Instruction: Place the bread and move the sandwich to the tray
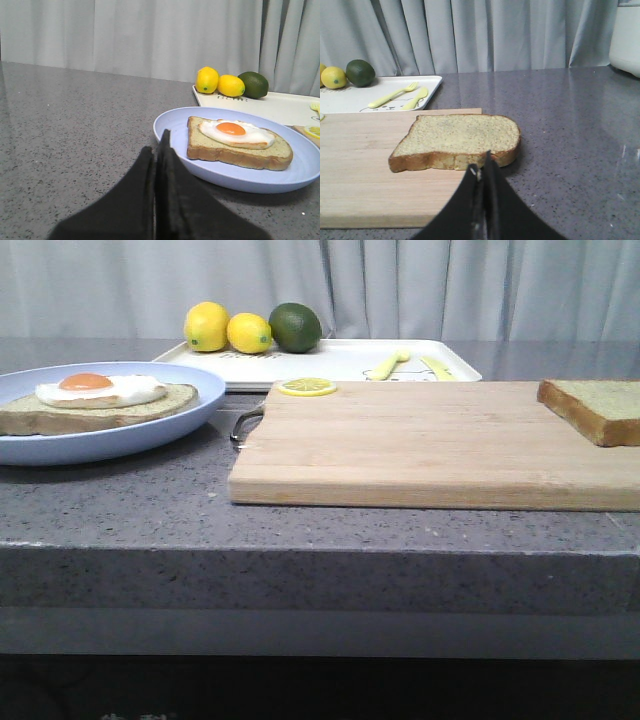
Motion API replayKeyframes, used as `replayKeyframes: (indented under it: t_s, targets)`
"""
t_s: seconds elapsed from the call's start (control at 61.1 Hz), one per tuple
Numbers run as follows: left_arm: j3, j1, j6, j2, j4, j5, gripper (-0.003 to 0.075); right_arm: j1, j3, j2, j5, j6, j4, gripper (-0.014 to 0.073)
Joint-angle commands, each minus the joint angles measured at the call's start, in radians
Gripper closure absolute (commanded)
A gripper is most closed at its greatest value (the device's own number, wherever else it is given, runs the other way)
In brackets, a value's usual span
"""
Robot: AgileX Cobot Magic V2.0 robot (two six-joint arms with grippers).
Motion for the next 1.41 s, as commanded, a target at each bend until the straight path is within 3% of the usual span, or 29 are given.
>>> replayKeyframes:
  t_s: [0.0, 0.491, 0.868, 1.113, 1.392]
  targets:
    - [0.001, 0.002, -0.009, -0.022, 0.0, -0.089, 0.0741, -0.005, -0.003, -0.019, -0.08, -0.003, -0.009, 0.0663]
    - [0.001, 0.002, -0.009, -0.022, 0.0, -0.089, 0.0741, -0.005, -0.003, -0.019, -0.083, -0.003, -0.009, 0.0663]
    - [-0.003, 0.002, -0.009, -0.022, 0.0, -0.149, 0.0741, -0.005, -0.018, -0.019, -0.182, -0.003, -0.009, 0.0663]
    - [-0.16, -0.002, -0.009, -0.02, 0.0, -0.116, 0.0741, -0.005, -0.196, -0.019, 0.04, -0.003, -0.009, 0.0663]
    - [-0.488, -0.002, -0.009, 0.094, 0.0, 0.202, 0.0741, -0.005, -0.507, 0.093, 0.318, -0.003, -0.009, 0.0663]
